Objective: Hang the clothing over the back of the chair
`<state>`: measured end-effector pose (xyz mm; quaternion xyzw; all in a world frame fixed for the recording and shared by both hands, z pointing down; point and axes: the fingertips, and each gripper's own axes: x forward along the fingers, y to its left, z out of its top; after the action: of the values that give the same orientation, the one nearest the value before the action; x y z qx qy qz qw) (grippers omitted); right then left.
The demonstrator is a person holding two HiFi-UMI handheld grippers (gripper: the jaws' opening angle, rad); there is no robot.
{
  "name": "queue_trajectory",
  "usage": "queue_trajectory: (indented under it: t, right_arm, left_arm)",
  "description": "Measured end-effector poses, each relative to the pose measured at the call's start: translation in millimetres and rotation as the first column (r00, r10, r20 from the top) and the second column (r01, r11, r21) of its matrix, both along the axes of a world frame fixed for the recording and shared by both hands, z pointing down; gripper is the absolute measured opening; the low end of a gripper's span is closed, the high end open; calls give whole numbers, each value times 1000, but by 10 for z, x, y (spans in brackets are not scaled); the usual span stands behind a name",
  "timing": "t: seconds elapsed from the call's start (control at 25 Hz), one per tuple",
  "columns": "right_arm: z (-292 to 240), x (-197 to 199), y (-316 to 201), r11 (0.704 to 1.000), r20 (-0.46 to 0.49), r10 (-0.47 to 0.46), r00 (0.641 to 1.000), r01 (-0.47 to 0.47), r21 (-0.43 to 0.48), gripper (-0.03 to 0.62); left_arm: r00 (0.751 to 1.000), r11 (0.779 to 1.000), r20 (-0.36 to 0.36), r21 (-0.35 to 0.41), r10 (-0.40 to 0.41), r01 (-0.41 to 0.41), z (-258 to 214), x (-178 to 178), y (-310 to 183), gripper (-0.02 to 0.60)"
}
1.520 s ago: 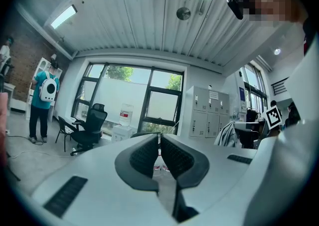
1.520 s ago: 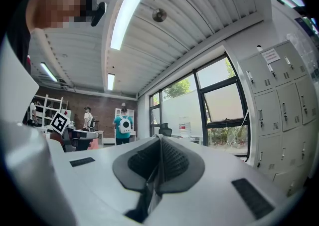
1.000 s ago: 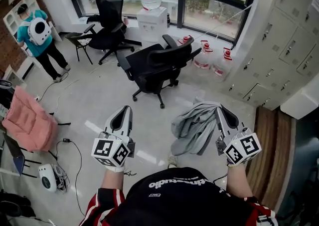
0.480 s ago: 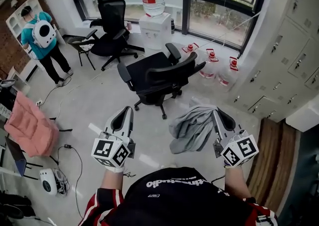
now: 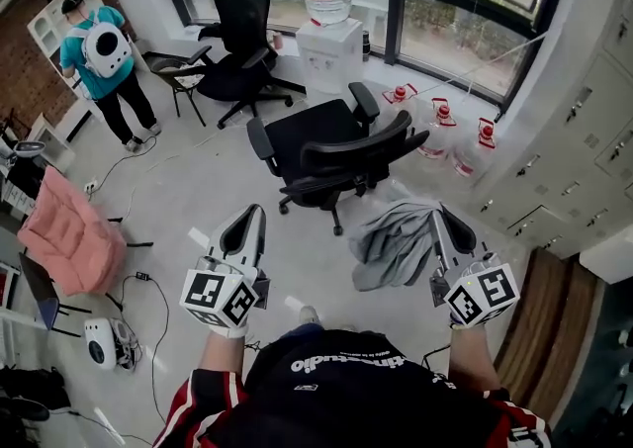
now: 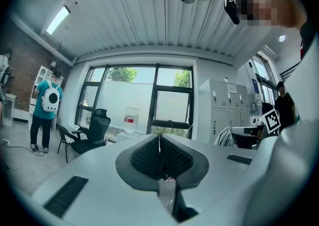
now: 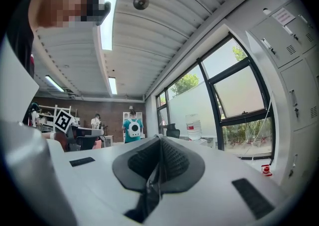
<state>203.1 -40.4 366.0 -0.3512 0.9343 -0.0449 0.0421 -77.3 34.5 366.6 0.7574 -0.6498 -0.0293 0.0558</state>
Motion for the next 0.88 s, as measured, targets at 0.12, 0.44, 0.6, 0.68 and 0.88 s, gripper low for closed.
queue_trajectory:
  t: [0.12, 0.44, 0.6, 0.68, 0.88]
  right_arm:
    - [39, -15, -160, 1000, 2, 10, 1000, -10, -13, 21]
    - [107, -226, -561, 998, -5, 54, 999, -54, -26, 21]
    - [36, -416, -810, 997, -7, 81, 997, -81, -12, 21]
    - [17, -522, -931, 996, -10, 93, 996, -93, -4, 21]
    - [-12, -763, -1279, 991, 6, 132, 991, -132, -9, 21]
  left_arm:
    - [1000, 1000, 1, -8, -2, 2, 39, -55, -156, 28]
    - [999, 999, -15, -14, 44, -44, 176, -292, -726, 28]
    - [997, 997, -23, 1, 77, -77, 158, -500, -1093, 28]
    - [995, 995, -21, 5, 97, -97, 158, -598, -1280, 28]
    - [988, 988, -15, 14, 151, -151, 121, -809, -1728, 28]
